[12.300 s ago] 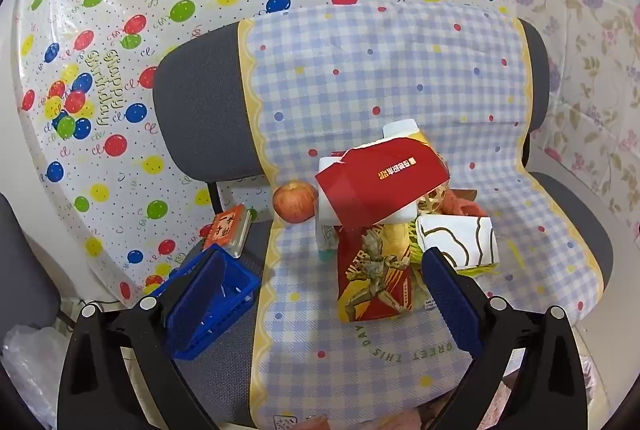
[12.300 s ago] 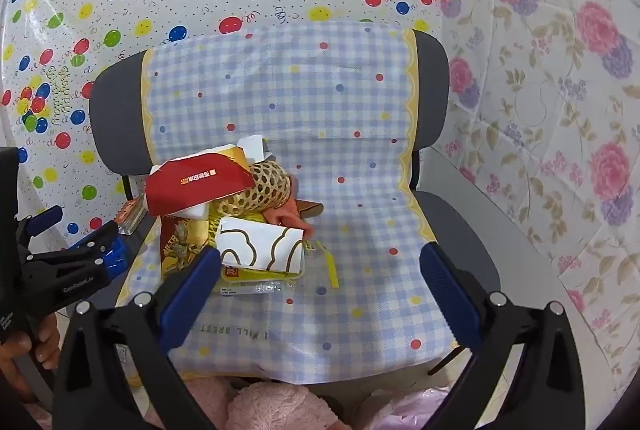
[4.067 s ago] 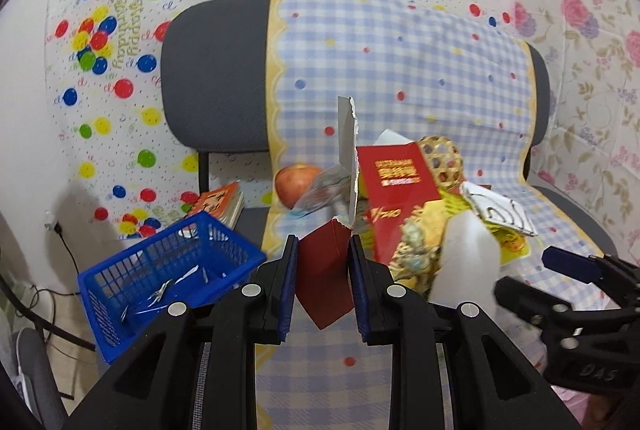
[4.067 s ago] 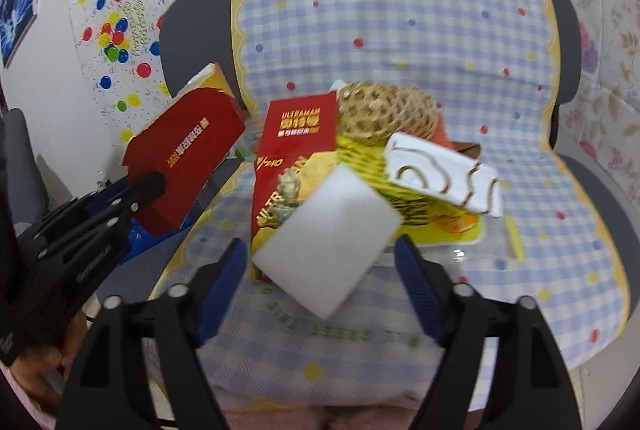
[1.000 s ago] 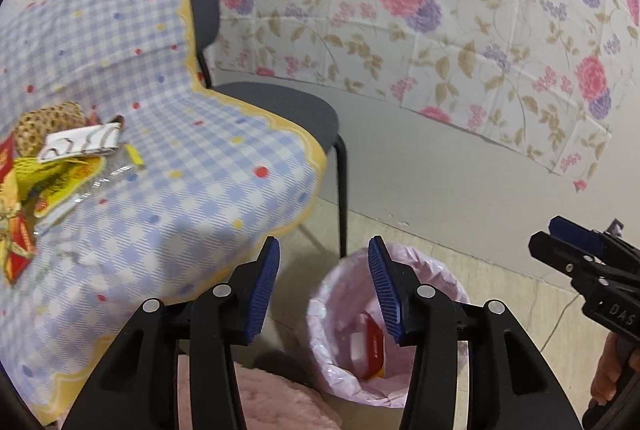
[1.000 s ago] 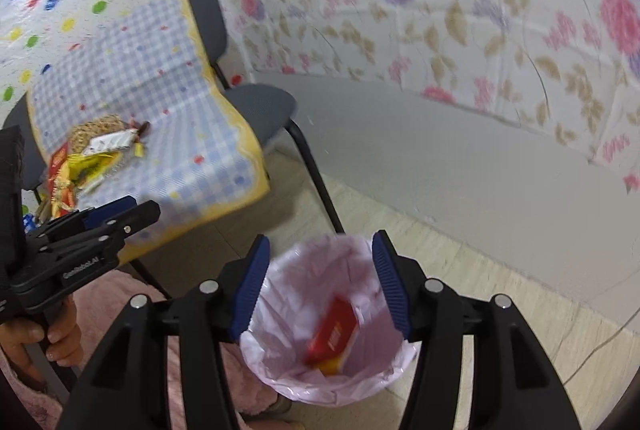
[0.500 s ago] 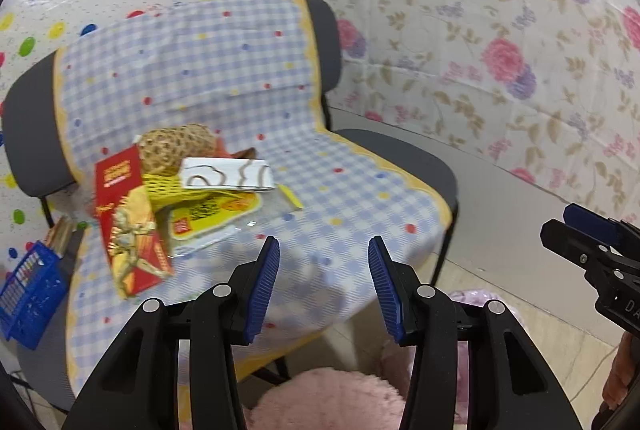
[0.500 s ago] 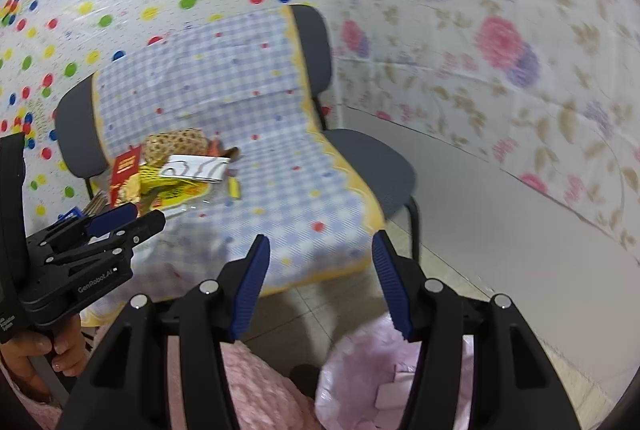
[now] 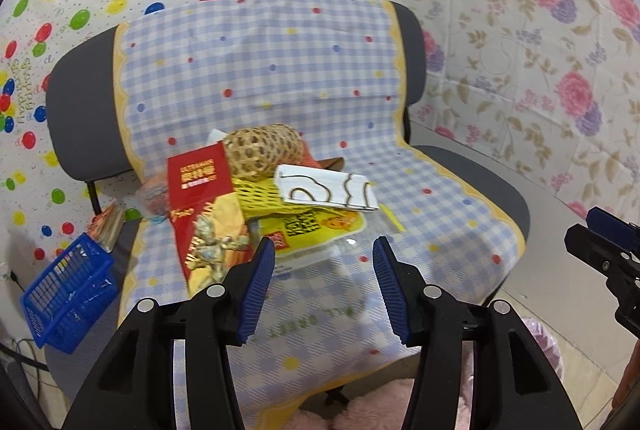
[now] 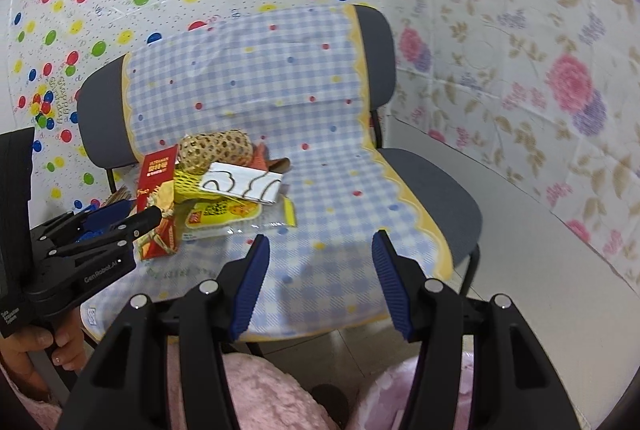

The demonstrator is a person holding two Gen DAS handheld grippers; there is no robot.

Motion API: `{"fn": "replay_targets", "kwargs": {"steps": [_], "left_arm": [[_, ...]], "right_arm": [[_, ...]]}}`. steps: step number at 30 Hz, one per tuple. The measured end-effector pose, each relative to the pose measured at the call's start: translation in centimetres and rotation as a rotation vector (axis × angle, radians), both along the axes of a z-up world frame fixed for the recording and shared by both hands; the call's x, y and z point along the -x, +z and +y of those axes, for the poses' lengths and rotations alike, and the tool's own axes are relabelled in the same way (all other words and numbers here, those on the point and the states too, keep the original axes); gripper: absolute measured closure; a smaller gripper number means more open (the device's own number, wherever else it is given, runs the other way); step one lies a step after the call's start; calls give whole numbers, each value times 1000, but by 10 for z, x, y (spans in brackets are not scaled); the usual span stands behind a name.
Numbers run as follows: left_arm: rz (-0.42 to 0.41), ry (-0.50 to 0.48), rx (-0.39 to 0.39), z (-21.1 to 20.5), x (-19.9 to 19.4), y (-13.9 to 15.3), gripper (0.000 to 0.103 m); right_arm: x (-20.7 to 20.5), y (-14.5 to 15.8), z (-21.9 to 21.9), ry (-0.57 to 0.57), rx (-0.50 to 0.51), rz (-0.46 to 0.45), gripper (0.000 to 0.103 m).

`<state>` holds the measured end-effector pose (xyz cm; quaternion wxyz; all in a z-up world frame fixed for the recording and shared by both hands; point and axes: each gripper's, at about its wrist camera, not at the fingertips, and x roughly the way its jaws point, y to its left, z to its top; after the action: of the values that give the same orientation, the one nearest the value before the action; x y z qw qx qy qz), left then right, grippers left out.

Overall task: Collect trash
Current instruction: 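Bring both tools back toward the trash pile on the chair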

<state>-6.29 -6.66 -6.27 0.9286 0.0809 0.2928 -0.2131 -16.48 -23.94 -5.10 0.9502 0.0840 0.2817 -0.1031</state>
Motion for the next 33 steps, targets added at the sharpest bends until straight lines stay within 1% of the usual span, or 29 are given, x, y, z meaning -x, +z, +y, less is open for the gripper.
{"fn": "replay_targets", "kwargs": {"steps": [10, 21, 25, 29, 30, 31, 33], "left_arm": [[8, 97, 3, 30, -32, 7, 49], [19, 174, -5, 54, -54, 6, 49], [25, 200, -10, 63, -61, 5, 45], [28, 231, -19, 73, -69, 3, 43], [28, 240, -22, 75, -71, 2, 37], [28, 252, -26, 79, -73, 0, 35], [37, 272, -36, 86, -78, -6, 35]], "right_arm": [[-43, 8, 18, 56, 11, 6, 49], [-74, 8, 32, 102, 11, 23, 45], [-84, 6, 34, 115, 10, 30, 44], [-94, 1, 35, 128, 0, 37, 42], [-97, -1, 35, 133, -5, 39, 42], [-100, -4, 35, 137, -11, 42, 41], [-105, -10, 36, 145, -19, 45, 36]]}}
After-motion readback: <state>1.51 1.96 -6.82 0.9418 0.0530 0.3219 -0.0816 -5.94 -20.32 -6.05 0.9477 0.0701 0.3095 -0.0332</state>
